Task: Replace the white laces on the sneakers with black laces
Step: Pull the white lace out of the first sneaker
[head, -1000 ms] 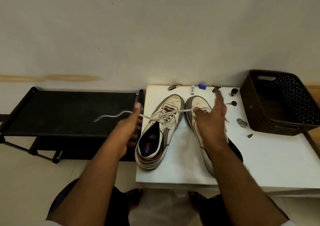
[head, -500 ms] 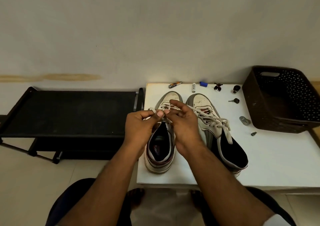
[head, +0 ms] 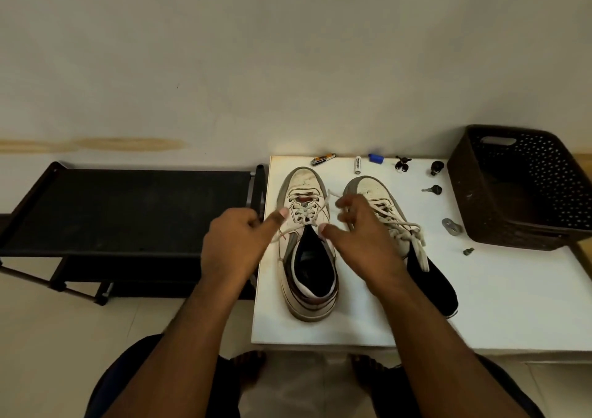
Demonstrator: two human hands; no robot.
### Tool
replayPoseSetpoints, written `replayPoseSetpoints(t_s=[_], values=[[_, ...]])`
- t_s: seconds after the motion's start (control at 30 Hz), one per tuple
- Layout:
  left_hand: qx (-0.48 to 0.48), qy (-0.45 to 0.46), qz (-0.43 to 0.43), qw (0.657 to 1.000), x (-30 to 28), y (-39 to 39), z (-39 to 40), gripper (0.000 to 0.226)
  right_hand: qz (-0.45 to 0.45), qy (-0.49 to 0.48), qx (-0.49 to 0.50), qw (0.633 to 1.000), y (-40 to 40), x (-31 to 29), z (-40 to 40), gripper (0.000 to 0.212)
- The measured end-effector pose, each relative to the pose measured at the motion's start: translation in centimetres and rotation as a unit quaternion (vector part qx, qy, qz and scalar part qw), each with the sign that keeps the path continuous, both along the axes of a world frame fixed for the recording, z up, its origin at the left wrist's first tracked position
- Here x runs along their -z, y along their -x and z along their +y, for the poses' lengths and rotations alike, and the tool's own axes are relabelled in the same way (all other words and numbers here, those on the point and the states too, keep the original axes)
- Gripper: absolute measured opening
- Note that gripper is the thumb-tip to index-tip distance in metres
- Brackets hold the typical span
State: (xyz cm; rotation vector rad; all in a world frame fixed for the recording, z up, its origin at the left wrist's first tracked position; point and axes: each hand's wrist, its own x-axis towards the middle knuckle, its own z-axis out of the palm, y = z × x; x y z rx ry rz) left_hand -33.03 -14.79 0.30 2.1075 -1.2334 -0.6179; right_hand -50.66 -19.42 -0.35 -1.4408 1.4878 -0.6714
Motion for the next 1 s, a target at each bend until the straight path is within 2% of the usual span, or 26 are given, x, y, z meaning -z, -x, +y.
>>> replayPoseSetpoints(t_s=[0.07, 0.13, 0.33, 0.43, 0.5, 0.57, 0.63, 0.7, 0.77, 0.8, 0.87, 0.93, 1.0], values=[[0.087, -0.009, 0.066, 0.994, 0.1, 0.8, -0.2, 0.045, 0.028, -0.024, -0.062, 0.997, -0.2, -0.1, 0.6, 0.049], [0.143, -0.056, 0.073, 0.985, 0.5, 1.3, -0.5, 0.032, 0.093, -0.002, -0.096, 0.991, -0.6, 0.0, 0.6, 0.055], [0.129, -0.023, 0.053, 0.990, 0.6, 2.4, -1.0, 0.028, 0.134, 0.037, -0.104, 0.985, -1.2, 0.2, 0.1, 0.032], [0.115, -0.030, -0.011, 0.993, 0.4, 2.6, -0.9, 0.017, 0.113, 0.010, -0.079, 0.990, -0.5, 0.6, -0.1, 0.028], [0.089, -0.034, -0.012, 0.995, 0.2, 1.6, -0.9, 0.008, 0.079, -0.025, -0.062, 0.995, 0.5, 0.6, -0.5, 0.032], [0.059, -0.044, 0.014, 0.997, 0.1, 0.4, -0.7, 0.009, 0.011, -0.088, -0.045, 0.995, 1.3, 0.5, -0.9, 0.038], [0.056, -0.046, 0.036, 0.997, 0.4, 0.0, -0.5, 0.008, -0.011, -0.099, -0.053, 0.994, 1.4, 0.6, -0.9, 0.043], [0.074, -0.031, 0.062, 0.995, 0.7, 0.6, -0.4, 0.006, 0.037, -0.056, -0.074, 0.995, 1.0, 0.6, -0.7, 0.050], [0.086, -0.011, 0.094, 0.992, 1.1, 1.6, -0.7, 0.027, 0.114, 0.001, -0.116, 0.987, 0.2, 0.3, -0.4, 0.056], [0.085, 0.002, 0.110, 0.990, 1.3, 2.0, -0.9, 0.036, 0.136, 0.020, -0.130, 0.982, -0.2, 0.2, -0.4, 0.052], [0.071, 0.027, 0.137, 0.988, 1.5, 2.7, -1.5, 0.041, 0.113, 0.030, -0.106, 0.988, -0.8, 0.1, -0.6, 0.033], [0.051, 0.049, 0.152, 0.986, 1.8, 2.9, -2.0, 0.029, 0.042, 0.017, -0.050, 0.998, -1.2, 0.2, -0.8, 0.019], [0.036, 0.062, 0.167, 0.983, 1.9, 3.0, -2.2, 0.016, -0.007, 0.010, -0.022, 1.000, -1.4, 0.3, -1.1, 0.014]])
